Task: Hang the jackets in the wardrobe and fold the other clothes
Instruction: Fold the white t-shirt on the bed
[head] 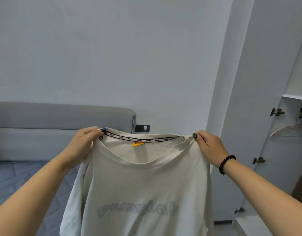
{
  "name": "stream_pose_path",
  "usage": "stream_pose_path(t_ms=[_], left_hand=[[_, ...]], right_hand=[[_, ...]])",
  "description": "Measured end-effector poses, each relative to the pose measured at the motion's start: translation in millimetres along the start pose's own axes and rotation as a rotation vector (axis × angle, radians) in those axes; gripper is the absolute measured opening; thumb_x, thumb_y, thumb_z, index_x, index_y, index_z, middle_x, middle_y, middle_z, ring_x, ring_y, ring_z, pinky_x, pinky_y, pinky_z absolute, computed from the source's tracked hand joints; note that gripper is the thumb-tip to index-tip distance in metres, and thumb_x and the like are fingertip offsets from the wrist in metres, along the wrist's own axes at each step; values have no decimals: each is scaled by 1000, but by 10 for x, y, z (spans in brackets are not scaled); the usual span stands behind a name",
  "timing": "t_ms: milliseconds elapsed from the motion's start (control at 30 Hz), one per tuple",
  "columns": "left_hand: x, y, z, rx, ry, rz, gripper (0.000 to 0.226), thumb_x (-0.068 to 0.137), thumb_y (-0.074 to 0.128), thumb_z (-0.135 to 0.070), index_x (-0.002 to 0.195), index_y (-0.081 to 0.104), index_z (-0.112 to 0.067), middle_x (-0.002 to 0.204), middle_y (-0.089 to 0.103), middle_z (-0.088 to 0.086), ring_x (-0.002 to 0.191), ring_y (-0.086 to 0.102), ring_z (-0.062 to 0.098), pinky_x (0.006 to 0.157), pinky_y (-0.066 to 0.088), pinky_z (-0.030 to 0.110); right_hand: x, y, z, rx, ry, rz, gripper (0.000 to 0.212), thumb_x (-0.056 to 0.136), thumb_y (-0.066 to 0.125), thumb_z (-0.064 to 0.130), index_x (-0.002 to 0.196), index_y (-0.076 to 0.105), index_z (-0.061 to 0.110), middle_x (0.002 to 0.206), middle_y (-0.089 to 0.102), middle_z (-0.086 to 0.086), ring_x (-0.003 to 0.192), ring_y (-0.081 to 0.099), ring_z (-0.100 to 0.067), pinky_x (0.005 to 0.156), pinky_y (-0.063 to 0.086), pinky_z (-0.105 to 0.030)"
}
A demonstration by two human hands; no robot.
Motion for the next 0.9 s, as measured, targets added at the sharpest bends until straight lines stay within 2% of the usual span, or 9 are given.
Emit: stream_pose_path(t_ms=[100,167,267,500,600,700,733,800,900], left_hand=[[-8,-62,-65,-11,-1,-48,35,94,55,-20,59,49,-23,58,36,-6,53,31,9,51,22,29],[-42,-5,-15,-123,-56,-46,28,96,53,-23,70,62,-17,64,50,1,57,45,14,52,34,27],[-111,158,61,-263,-138,-11,34,97,52,-28,74,75,-17,74,71,7,62,66,18,54,53,24],[-168,281,4,-304,-125,158,30,75,61,-40,75,75,-13,76,70,10,67,66,22,59,49,28],[-151,223,-308,74,105,210,13,64,51,-25,58,61,-19,61,54,1,60,47,15,60,34,31],[-282,462,-501,631,338,410,10,60,48,-32,65,53,-25,63,51,-4,58,43,13,56,35,28],[-320,502,-540,685,361,435,10,61,52,-31,69,51,-25,66,54,-2,60,44,17,55,37,29],[-322,490,-615,688,379,406,19,68,65,-25,76,48,-29,70,57,-6,58,45,10,55,39,25],[-217,263,-743,613,403,227,38,77,78,-15,79,45,-34,71,60,-15,58,47,6,55,39,19]], right_hand=[[-30,-151,25,60,21,-86,31,100,45,22,81,54,-1,58,39,1,50,32,-9,45,30,-15],[-51,-197,89,79,11,-100,31,100,44,22,79,53,1,57,38,3,47,30,-6,44,29,-14],[-68,-238,203,87,-13,-111,30,100,44,21,77,52,5,54,37,6,45,33,-4,43,29,-13],[21,-318,240,41,-25,-79,32,100,45,20,73,51,3,52,36,10,45,34,-3,45,30,-14],[111,-325,188,25,-33,-13,30,98,49,22,74,59,8,45,40,15,45,36,-2,46,31,-11],[213,-336,83,44,13,18,26,95,56,23,74,67,12,45,41,16,44,35,-2,44,29,-10],[240,-344,35,55,37,19,26,94,57,23,74,68,12,46,40,15,44,33,-2,44,29,-11],[265,-367,-27,108,68,11,26,93,60,24,71,68,12,48,38,13,44,31,-3,43,27,-12],[234,-384,79,212,46,5,25,88,67,30,68,69,14,51,44,10,47,34,-5,43,28,-11]])
Point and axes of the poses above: each hand's wrist, its own x-axis towards the middle knuckle, its own y-axis out of the palm, z = x × y, the point moved 9 cm from there along x, towards the middle knuckle
